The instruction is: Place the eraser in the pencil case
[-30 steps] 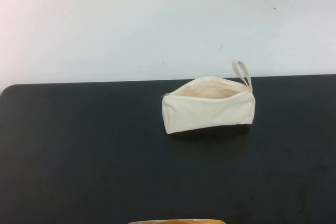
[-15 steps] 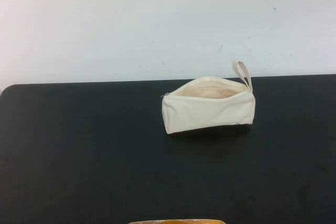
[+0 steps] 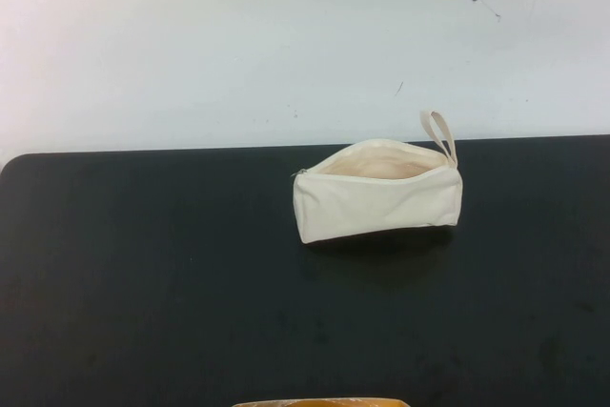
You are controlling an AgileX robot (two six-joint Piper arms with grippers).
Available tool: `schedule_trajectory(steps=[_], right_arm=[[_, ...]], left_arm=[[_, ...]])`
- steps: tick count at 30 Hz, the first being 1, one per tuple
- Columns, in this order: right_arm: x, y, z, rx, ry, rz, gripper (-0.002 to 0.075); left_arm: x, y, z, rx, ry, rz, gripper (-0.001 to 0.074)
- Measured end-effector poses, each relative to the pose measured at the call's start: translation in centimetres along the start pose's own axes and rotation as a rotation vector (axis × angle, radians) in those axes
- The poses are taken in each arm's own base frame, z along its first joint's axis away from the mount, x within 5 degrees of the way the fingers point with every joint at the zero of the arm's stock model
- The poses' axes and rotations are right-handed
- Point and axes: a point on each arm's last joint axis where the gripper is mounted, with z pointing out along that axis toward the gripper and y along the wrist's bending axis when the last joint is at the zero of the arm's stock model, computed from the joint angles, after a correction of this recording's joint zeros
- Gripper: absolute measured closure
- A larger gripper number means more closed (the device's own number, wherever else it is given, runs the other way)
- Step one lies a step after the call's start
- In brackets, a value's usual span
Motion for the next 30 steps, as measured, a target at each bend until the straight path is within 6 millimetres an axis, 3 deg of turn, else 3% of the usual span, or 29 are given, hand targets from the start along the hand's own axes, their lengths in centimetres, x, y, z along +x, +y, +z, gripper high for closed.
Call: schedule_trajectory(steps=[6,10,16,22,30], right_arm=[[-0.3,0.2,-3.8,-0.01,-0.093,0.049,0.0727],[-0.9,0.2,-6.2,0.024,-0.258,0.007,0.0727],[0.7,0.8,-7.3,0.123,-0.434,-0.09,0.0727],[6.5,2.3,-8.6,0.185,-0.46,-0.088,0.0727],[17.1,2.7,-10.0,0.325,-0.431,0.153,0.0727]], left_arm=[[0.0,0.0,0.0,0.0,0.0,0.0,0.0736],[0.0,0.0,0.0,0.0,0.0,0.0,0.0736],[0.0,0.0,0.0,0.0,0.0,0.0,0.0736],[0.0,0.0,0.0,0.0,0.0,0.0,0.0736],[0.0,0.0,0.0,0.0,0.0,0.0,0.0736]])
